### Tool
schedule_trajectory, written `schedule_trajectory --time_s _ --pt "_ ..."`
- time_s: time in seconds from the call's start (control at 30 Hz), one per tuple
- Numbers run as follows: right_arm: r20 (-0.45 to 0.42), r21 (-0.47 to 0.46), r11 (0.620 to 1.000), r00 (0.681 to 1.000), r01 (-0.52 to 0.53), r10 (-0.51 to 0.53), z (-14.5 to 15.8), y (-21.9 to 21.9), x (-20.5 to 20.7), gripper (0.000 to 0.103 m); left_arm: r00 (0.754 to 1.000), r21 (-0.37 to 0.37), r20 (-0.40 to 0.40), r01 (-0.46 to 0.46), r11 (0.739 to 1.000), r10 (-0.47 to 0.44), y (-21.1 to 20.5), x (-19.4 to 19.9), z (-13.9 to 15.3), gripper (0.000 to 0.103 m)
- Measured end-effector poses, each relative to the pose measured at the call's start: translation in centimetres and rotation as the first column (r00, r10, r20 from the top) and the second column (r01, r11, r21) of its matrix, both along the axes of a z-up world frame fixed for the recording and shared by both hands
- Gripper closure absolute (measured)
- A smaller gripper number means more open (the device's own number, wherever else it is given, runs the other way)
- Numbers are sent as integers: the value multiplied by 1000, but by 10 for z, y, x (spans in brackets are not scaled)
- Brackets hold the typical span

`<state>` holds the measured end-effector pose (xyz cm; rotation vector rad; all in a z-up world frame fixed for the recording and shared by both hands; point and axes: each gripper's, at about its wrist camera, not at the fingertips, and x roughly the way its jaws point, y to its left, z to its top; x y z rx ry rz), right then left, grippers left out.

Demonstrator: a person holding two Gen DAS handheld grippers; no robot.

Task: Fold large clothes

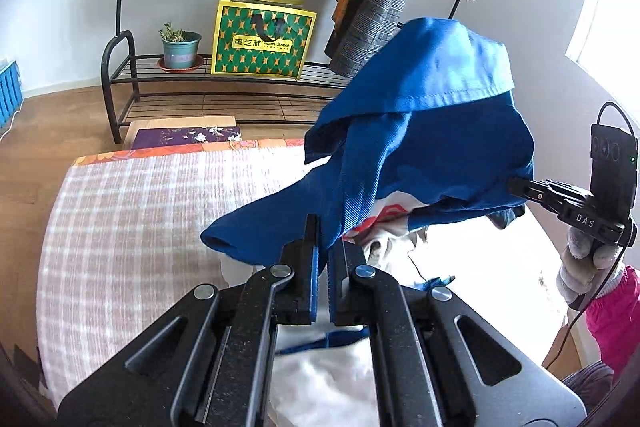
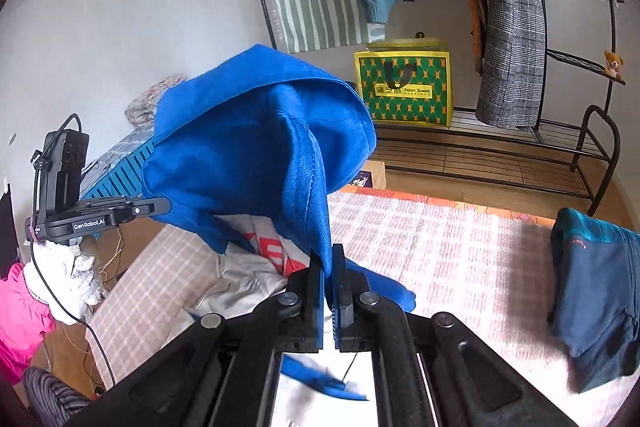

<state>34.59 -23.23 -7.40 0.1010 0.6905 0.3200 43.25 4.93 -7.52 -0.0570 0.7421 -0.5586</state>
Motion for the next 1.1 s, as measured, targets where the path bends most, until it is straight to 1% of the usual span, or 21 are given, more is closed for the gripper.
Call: schedule_trajectory --time_s 0.1,0.2,0.3,0.37,0.47,0.57,0.63,0.67,0.7,0.77,0.8,0.83,0.87,0.9,0.93,0.97,1.0,1.03,1.1 --pt "-4 4 1000 1000 3 -3 -12 2 -35 103 1000 2 2 5 1000 -5 8 -36 -11 102" --pt "-2 -30 1000 1000 -7 7 -27 10 -71 103 1000 33 -3 16 999 -16 12 -71 -30 103" --pt "-16 -54 998 1000 -13 12 -47 17 -106 103 999 55 -27 32 998 -30 16 -99 -54 103" --pt "-31 -74 997 999 -11 8 -65 21 -130 103 998 93 -44 46 995 -42 18 -115 -71 103" --pt "-78 -95 995 997 -3 -4 -94 20 -152 103 996 173 -65 68 983 -57 21 -136 -97 102" --pt "-118 -151 988 993 -13 -5 -114 18 -170 103 988 232 -134 104 967 -74 28 -153 -122 102" --pt "-131 -189 982 991 -18 -8 -120 16 -181 103 982 257 -172 120 959 -77 34 -165 -131 102" --pt "-136 -204 979 991 -18 -10 -120 13 -186 101 980 260 -183 124 958 -77 39 -170 -133 102" --pt "-143 -206 978 990 -13 -17 -120 9 -191 96 979 255 -191 125 959 -76 45 -175 -134 102" --pt "-146 -172 985 989 6 -32 -114 -1 -198 86 978 219 -202 100 971 -55 59 -181 -129 102" --pt "-145 -144 989 989 15 -36 -110 -7 -200 83 976 178 -213 81 981 -41 67 -182 -128 101" --pt "-144 -106 994 989 26 -41 -106 -11 -202 81 971 118 -236 55 991 -26 75 -178 -125 98" --pt "-144 -55 998 989 34 -42 -102 -16 -202 73 965 52 -262 25 998 -10 84 -173 -125 81" --pt "-147 5 999 989 38 -37 -100 -20 -199 67 959 -10 -285 -12 1000 9 91 -165 -123 57" --pt "-153 63 997 988 46 -35 -99 -24 -197 64 952 -79 -304 -52 996 26 98 -158 -122 52" --pt "-157 111 992 987 59 -41 -99 -26 -196 57 944 -138 -329 -85 987 35 103 -148 -122 50" --pt "-161 145 986 986 77 -53 -100 -28 -192 52 933 -180 -358 -112 977 40 107 -136 -125 50" --pt "-169 169 981 984 93 -64 -102 -30 -187 50 922 -211 -383 -143 967 53 110 -126 -128 50" --pt "-200 207 973 978 102 -60 -111 -29 -174 50 903 -262 -426 -188 946 62 112 -106 -133 50"
